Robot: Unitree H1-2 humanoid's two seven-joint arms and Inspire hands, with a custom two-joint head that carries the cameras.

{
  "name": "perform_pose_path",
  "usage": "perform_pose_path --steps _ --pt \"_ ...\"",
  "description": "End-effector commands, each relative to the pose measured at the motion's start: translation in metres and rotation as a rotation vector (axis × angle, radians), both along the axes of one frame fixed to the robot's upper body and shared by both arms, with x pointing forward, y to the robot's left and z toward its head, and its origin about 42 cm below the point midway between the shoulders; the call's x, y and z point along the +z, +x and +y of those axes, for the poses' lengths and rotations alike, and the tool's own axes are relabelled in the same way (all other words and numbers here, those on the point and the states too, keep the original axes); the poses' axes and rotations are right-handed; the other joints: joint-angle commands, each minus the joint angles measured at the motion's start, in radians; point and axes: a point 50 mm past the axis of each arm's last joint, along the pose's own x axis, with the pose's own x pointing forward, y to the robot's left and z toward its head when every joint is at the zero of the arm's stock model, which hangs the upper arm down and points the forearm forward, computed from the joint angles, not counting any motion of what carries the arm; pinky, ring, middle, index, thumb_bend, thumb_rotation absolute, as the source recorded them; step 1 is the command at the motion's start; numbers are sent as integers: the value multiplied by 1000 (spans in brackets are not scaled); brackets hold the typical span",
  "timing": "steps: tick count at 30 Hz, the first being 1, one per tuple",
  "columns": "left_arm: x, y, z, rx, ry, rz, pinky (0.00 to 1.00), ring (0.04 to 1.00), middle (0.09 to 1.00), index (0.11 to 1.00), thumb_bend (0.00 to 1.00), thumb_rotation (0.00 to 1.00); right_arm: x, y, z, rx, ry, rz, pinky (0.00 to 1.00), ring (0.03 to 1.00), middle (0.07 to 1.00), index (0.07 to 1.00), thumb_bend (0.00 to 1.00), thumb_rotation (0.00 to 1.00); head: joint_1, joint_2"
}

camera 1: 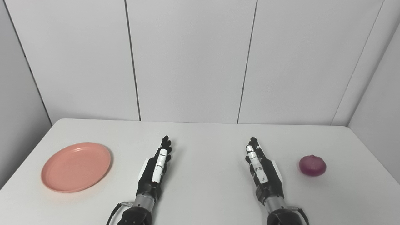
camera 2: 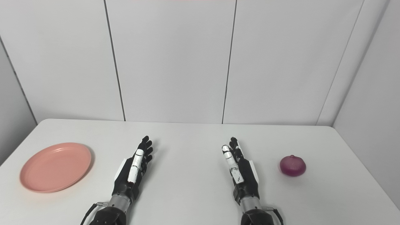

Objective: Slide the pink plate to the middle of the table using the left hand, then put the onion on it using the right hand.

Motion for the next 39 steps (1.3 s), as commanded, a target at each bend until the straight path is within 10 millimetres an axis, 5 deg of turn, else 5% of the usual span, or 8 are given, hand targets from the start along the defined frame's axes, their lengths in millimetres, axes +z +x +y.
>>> perform_pose_path --steps 1,8,14,29,39 --pt "21 10 -10 -17 9 -83 1000 998 1000 1000 615 1000 17 10 -2 11 -26 -65 1000 1000 1000 962 621 753 47 -8" --pt "19 8 -38 -18 18 -90 1000 999 999 1000 598 1000 18 7 -25 108 -94 -84 1000 1000 1000 1000 521 978 268 -68" --pt "18 10 -53 -8 -8 -88 1000 1000 1000 1000 574 1000 18 9 -32 117 -87 -84 1000 1000 1000 1000 566 981 327 -96" --pt "19 17 -48 -2 -16 -118 1000 1000 1000 985 523 1000 22 6 -35 114 -79 -106 1000 1000 1000 1000 458 1000 319 -113" --pt "44 23 -28 20 -5 -153 1000 1000 1000 993 632 1000 24 6 -34 107 -70 -107 1000 1000 1000 1000 477 999 316 -119"
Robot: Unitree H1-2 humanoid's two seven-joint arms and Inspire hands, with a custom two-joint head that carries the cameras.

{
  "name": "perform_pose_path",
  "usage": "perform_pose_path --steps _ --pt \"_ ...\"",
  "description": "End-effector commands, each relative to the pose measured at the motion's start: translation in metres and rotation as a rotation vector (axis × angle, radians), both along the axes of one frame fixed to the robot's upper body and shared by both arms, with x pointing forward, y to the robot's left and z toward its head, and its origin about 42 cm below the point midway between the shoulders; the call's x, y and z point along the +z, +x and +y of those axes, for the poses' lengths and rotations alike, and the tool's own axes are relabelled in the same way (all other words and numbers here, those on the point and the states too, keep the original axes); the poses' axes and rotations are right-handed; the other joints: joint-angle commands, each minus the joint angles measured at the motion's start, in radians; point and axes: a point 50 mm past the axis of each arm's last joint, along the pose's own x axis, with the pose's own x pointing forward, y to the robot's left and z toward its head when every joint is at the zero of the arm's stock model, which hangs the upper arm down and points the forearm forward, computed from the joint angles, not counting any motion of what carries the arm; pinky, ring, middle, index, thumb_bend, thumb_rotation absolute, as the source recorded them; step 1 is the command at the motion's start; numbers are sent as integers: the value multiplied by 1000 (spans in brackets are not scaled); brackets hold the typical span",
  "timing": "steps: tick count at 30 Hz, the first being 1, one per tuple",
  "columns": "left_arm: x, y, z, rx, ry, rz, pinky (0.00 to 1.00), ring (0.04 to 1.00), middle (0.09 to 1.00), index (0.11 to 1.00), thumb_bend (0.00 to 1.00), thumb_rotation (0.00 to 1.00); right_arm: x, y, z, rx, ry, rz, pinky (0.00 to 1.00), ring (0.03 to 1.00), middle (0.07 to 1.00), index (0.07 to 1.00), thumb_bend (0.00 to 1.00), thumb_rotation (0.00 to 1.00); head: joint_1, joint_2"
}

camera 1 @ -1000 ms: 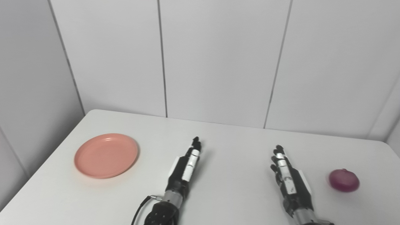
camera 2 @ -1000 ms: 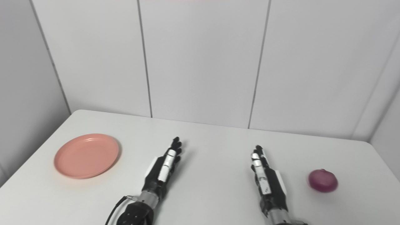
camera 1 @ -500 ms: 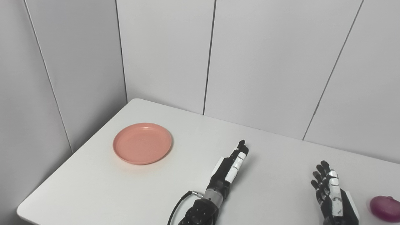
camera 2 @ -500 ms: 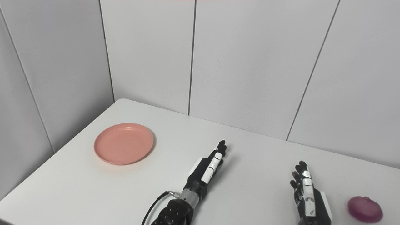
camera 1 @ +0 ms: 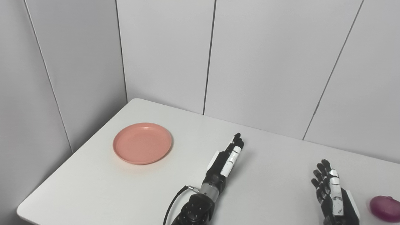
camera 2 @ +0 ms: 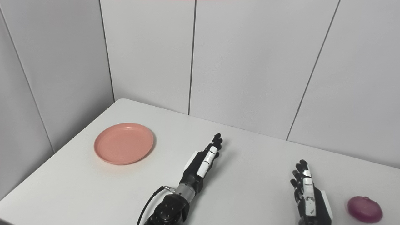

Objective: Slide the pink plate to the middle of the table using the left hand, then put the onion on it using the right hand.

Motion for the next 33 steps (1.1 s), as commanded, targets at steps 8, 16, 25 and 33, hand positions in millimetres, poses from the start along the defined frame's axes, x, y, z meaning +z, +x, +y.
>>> perform_pose_path --steps 8,16,25,33 --pt "61 16 24 -7 45 -164 986 975 981 976 676 1000 21 7 3 10 9 -86 1000 1000 1000 1000 452 1000 6 -4" --pt "78 16 41 -10 57 -212 999 981 980 975 668 1000 20 7 1 8 12 -82 1000 1000 1000 1000 463 1000 13 -11" --pt "88 24 82 24 96 -237 955 968 972 964 674 1000 20 7 0 1 20 -85 1000 1000 1000 1000 463 1000 34 -25" --pt "93 28 135 108 114 -229 912 930 935 925 666 1000 20 6 -1 2 22 -74 1000 1000 1000 1000 412 1000 43 -40"
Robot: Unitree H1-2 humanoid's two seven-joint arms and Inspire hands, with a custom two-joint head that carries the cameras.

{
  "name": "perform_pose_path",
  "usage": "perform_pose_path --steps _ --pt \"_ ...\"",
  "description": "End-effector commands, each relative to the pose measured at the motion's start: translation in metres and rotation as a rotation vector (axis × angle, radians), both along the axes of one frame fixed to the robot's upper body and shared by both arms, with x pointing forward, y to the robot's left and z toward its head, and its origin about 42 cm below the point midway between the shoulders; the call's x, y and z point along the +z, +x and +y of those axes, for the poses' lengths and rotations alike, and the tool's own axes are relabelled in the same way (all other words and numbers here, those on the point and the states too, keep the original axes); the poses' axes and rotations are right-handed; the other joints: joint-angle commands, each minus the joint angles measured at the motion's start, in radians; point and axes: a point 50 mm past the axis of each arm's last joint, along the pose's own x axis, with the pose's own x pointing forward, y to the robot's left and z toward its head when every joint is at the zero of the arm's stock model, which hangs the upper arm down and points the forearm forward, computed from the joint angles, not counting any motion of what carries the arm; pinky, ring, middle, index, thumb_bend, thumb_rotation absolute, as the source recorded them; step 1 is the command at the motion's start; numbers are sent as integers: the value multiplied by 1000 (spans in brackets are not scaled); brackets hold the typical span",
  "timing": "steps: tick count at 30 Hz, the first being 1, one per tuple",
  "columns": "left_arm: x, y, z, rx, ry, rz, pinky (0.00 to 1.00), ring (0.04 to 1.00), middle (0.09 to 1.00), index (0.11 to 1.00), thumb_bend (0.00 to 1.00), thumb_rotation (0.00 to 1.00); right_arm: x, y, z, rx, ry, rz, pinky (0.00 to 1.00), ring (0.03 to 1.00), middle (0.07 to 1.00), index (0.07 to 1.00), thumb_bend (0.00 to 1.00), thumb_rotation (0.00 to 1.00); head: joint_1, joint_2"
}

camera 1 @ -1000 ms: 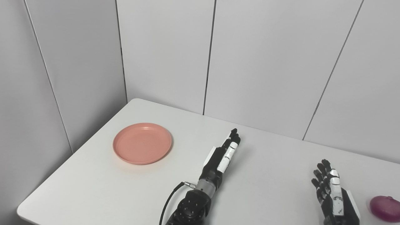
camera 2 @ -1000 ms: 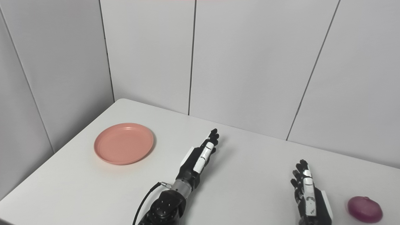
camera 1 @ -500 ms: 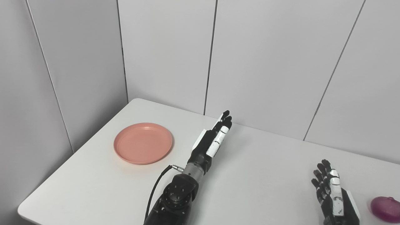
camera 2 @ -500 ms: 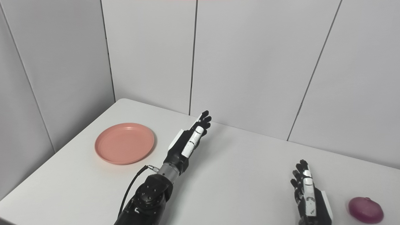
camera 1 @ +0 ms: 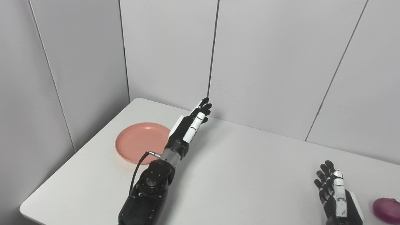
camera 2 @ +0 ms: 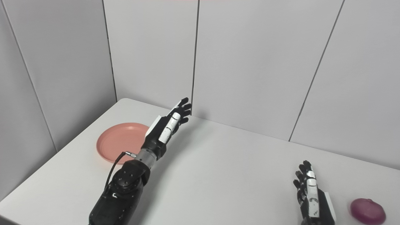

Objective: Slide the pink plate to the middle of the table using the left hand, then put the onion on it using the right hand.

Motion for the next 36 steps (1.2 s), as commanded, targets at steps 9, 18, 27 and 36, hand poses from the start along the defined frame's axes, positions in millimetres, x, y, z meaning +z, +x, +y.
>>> perform_pose_path --steps 9,18,27,36 --pt "32 12 46 57 -56 -69 898 908 900 888 652 1000 22 3 3 2 8 -74 1000 1000 1000 1000 389 1000 9 -6" --pt "40 11 105 164 -15 -79 871 889 880 867 662 1000 23 3 2 3 7 -70 1000 1000 1000 1000 362 1000 20 -15" --pt "36 9 150 261 -38 -58 860 883 878 854 653 1000 26 0 0 3 8 -62 1000 1000 1000 1000 343 1000 46 -22" --pt "28 5 186 324 4 -45 881 882 864 842 666 1000 30 -2 0 2 9 -65 1000 1000 1000 1000 299 1000 58 -24"
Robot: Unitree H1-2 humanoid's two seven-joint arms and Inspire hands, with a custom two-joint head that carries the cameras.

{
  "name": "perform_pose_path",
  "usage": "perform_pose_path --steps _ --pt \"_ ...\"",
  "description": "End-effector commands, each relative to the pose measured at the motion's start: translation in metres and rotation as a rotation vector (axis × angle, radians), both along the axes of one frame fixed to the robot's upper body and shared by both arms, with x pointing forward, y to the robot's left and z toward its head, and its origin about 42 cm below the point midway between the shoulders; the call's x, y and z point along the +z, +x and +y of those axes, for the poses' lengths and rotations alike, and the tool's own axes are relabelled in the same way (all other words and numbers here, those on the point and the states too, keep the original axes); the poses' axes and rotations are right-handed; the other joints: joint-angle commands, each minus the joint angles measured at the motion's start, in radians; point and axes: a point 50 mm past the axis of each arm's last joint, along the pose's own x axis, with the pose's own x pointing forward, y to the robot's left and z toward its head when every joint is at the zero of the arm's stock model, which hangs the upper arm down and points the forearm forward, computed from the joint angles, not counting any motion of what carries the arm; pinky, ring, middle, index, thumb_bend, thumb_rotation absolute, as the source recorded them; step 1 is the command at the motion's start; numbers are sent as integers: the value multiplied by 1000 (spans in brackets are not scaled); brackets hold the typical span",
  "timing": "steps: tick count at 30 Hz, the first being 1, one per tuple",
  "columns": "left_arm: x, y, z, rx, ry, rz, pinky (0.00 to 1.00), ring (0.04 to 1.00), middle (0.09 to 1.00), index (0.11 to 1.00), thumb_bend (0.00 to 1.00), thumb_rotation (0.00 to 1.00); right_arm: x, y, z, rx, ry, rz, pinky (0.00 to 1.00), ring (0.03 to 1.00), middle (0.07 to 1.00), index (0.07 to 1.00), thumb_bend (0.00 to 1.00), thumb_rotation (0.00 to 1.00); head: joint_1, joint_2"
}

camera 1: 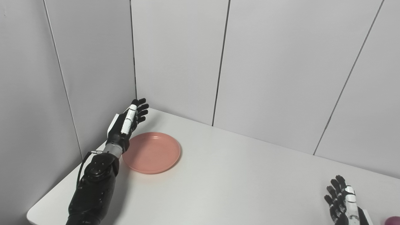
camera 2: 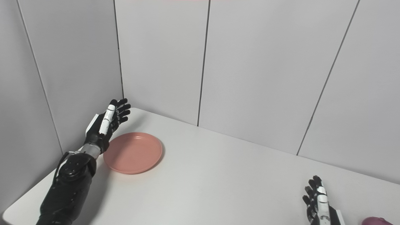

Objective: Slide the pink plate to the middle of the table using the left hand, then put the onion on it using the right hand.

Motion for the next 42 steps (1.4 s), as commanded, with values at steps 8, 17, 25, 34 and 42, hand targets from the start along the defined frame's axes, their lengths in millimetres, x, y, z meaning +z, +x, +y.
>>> perform_pose_path --steps 8,17,25,34,42 --pt "30 10 36 60 116 -94 854 865 858 842 661 1000 24 5 4 10 12 -63 1000 1000 1000 1000 285 1000 3 -2" --pt "11 10 53 78 120 -52 879 865 856 844 651 1000 28 3 5 11 12 -61 1000 1000 1000 1000 267 1000 6 -1" --pt "-8 9 49 94 85 -4 927 882 858 839 600 1000 30 0 5 11 16 -63 1000 1000 1000 1000 257 1000 7 6" --pt "-22 8 43 99 61 0 895 871 861 846 620 1000 34 -1 3 8 15 -66 1000 1000 1000 1000 252 1000 38 11" --pt "-34 9 35 89 41 17 913 892 876 859 619 1000 38 -3 2 10 15 -61 1000 1000 1000 1000 237 1000 52 13"
